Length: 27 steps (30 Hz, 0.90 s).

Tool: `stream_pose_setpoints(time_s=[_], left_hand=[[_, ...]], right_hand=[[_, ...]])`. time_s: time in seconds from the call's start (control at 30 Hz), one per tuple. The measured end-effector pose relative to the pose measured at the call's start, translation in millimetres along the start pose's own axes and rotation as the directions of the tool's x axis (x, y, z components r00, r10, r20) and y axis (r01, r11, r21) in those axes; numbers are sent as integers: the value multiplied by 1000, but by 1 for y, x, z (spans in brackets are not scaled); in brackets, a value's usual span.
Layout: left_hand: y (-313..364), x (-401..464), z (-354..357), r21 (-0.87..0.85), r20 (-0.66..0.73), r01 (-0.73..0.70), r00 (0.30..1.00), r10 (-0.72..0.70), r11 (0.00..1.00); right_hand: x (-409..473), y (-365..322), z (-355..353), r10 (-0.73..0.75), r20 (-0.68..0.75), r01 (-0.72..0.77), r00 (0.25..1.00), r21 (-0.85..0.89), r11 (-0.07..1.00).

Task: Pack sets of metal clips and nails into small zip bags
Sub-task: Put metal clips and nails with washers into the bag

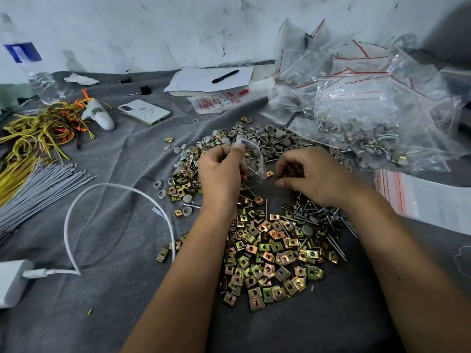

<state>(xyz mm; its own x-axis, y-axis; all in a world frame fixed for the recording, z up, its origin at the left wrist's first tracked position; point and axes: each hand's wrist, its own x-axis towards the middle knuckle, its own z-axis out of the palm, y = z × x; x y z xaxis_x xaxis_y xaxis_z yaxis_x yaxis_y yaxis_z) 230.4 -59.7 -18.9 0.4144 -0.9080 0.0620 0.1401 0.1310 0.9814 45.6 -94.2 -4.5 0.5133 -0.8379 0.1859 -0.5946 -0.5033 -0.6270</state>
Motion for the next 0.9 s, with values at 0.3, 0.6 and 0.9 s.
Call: stream_pose_setpoints(time_s=[0.3, 0.6, 0.9], left_hand=[[0, -5, 4, 130, 76, -132, 989, 123, 983], [-3, -4, 7, 162, 80, -170, 984, 159, 972], [-1, -6, 7, 110, 85, -117, 991, 107, 987]], right_hand=[[3, -12, 8, -101, -324, 223, 941, 365, 904], [1, -19, 14, -218, -347, 273, 912, 118, 955], [0, -22, 11, -127, -494, 230, 860, 155, 961]])
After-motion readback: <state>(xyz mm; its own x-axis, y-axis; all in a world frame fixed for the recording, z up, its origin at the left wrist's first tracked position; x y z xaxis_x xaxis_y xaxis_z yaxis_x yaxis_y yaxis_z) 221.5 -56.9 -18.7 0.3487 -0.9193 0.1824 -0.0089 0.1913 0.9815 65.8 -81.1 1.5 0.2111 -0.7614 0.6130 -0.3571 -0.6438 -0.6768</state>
